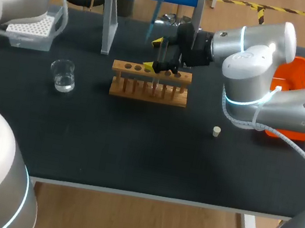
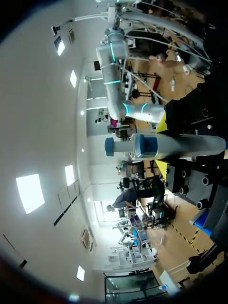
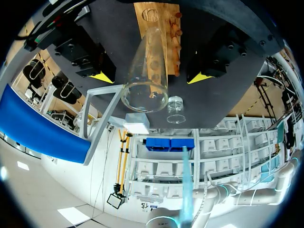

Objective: Invert the test tube, pick up the pipette, mount the tip to pipette, aspirate from beaker and dispense into the tube, eject the tip, return the pipette, and cap with the stopper.

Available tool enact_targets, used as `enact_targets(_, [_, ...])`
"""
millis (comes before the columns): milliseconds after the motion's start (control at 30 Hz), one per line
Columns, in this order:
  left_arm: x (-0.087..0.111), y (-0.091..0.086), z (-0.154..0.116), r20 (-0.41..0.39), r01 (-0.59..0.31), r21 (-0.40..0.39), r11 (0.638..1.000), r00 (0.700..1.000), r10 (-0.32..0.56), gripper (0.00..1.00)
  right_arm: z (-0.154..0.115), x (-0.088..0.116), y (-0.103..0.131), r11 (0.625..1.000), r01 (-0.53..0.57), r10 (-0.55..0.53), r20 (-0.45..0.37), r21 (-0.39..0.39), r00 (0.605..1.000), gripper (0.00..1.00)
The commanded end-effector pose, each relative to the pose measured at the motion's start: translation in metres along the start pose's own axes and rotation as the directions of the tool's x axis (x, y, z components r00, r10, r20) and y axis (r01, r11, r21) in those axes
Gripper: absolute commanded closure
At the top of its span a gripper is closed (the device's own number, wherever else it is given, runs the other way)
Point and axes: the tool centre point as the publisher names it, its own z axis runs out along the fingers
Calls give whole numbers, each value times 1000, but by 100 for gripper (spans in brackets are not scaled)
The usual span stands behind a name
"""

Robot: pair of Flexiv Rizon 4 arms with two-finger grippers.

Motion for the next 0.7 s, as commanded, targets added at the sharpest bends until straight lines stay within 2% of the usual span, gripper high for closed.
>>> enact_targets(33, [47,13,-22,117,8,19,1000,993,-10,100,-1,0,1,1000,0,0,-2,3,1000,0])
enact_targets(200, [72,39,-26,149,38,62,997,988,-47,100,-1,0,1,1000,0,0,-2,3,1000,0])
enact_targets(333, [86,61,-14,140,71,94,993,987,-84,100,-1,0,1,1000,0,0,-2,3,1000,0])
enact_targets(700, [95,92,15,133,86,138,987,986,-104,100,-1,0,1,1000,0,0,-2,3,1000,0])
